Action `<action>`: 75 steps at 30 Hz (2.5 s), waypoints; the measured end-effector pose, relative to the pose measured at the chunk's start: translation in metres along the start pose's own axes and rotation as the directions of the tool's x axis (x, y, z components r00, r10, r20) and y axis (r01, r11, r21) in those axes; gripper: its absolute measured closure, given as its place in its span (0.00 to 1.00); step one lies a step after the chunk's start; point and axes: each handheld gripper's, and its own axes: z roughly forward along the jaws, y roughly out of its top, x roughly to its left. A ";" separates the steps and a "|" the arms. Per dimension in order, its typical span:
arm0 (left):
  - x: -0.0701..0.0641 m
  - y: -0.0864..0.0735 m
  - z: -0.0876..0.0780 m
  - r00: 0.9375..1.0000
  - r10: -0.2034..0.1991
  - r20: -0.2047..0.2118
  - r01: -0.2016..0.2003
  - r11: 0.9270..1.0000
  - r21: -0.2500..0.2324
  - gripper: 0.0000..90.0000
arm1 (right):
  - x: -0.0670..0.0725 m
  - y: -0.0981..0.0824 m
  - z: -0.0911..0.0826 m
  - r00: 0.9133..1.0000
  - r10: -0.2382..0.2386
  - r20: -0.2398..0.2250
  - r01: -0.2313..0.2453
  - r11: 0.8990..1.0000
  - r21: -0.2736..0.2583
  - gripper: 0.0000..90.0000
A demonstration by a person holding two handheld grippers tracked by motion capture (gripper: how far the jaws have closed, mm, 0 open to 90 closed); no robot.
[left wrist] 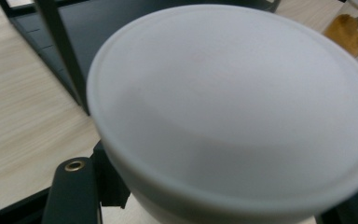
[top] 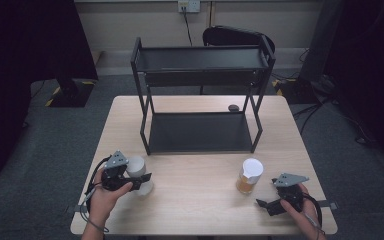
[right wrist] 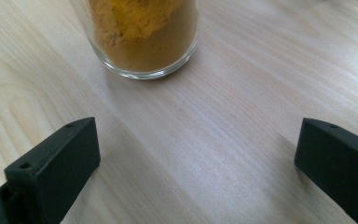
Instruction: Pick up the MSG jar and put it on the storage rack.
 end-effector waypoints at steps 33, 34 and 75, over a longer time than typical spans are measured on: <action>0.004 0.066 0.052 0.995 0.033 0.096 -0.036 0.999 0.032 0.39 | 0.000 0.000 0.000 1.000 0.000 0.000 0.000 1.000 0.000 0.00; 0.004 0.070 0.054 0.995 0.031 0.098 -0.034 0.999 0.029 0.39 | 0.000 0.000 0.000 1.000 0.000 0.000 0.000 1.000 0.000 0.00; -0.004 0.162 0.080 0.996 0.073 0.058 -0.075 0.997 0.030 0.39 | 0.000 0.000 0.000 1.000 0.000 0.000 0.000 1.000 0.000 0.00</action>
